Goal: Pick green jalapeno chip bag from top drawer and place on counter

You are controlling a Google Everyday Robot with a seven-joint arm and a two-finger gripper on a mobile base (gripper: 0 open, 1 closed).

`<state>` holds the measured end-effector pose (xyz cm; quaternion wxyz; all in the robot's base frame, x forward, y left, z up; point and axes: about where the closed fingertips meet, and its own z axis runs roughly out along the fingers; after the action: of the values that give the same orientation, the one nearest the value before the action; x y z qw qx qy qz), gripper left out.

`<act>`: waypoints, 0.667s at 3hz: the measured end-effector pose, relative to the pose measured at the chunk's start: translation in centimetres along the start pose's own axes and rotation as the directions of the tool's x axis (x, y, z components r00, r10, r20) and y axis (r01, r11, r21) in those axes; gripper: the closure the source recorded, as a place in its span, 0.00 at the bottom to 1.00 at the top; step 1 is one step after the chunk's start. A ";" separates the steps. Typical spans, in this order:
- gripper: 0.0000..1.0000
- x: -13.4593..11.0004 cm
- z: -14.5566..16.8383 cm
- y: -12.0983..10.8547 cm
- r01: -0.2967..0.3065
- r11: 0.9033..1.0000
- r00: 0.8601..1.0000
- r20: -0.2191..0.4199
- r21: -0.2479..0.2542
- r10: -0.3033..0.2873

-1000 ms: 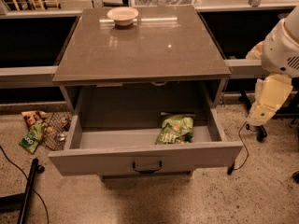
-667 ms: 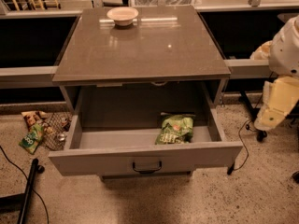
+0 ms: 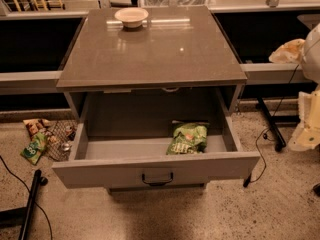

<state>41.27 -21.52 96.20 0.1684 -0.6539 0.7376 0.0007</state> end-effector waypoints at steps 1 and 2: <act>0.00 -0.1 2.2 -0.6 0.030 1.000 1.000 0.007 -0.002 -0.030; 0.00 0.3 4.8 -2.1 0.031 0.999 0.999 0.040 -0.012 -0.031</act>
Offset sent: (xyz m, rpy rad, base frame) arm 0.0582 0.0036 -0.0741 0.0757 0.0226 0.0536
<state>44.41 -21.03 92.08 0.1789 -0.6660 0.7240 0.0157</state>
